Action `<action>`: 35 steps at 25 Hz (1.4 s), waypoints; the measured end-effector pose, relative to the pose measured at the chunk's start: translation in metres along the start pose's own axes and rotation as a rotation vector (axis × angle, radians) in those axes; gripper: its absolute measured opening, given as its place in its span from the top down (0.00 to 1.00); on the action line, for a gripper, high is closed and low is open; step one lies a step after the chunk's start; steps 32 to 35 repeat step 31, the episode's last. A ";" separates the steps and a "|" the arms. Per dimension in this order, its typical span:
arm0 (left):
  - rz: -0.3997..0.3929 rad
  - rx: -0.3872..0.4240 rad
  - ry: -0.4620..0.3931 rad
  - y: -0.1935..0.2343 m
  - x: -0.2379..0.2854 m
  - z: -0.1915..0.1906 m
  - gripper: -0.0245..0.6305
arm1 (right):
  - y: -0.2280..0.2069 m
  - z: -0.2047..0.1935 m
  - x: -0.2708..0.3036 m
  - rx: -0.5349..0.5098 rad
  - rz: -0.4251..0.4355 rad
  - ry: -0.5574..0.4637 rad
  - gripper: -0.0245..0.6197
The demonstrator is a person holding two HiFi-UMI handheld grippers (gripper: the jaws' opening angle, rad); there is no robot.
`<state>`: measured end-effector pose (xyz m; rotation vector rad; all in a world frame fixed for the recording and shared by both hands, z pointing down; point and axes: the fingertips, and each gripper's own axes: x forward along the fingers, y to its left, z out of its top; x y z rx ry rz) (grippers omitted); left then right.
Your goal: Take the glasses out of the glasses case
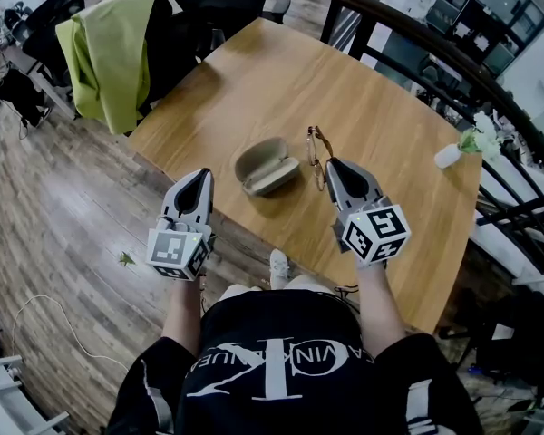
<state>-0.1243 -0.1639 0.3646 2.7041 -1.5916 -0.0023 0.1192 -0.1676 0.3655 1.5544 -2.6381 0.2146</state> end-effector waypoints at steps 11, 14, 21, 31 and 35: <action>0.001 -0.023 0.010 0.002 -0.003 -0.003 0.94 | 0.001 0.000 0.000 0.013 -0.011 -0.008 0.91; 0.006 -0.012 0.004 0.006 -0.005 -0.004 0.94 | 0.003 0.000 0.001 0.016 -0.008 -0.008 0.91; 0.010 -0.014 0.006 0.007 -0.005 -0.007 0.94 | 0.002 -0.003 0.002 0.028 -0.005 -0.007 0.91; 0.005 -0.037 0.026 0.005 -0.001 -0.012 0.94 | 0.000 -0.008 0.002 0.046 -0.007 -0.003 0.91; 0.005 -0.037 0.026 0.005 -0.001 -0.012 0.94 | 0.000 -0.008 0.002 0.046 -0.007 -0.003 0.91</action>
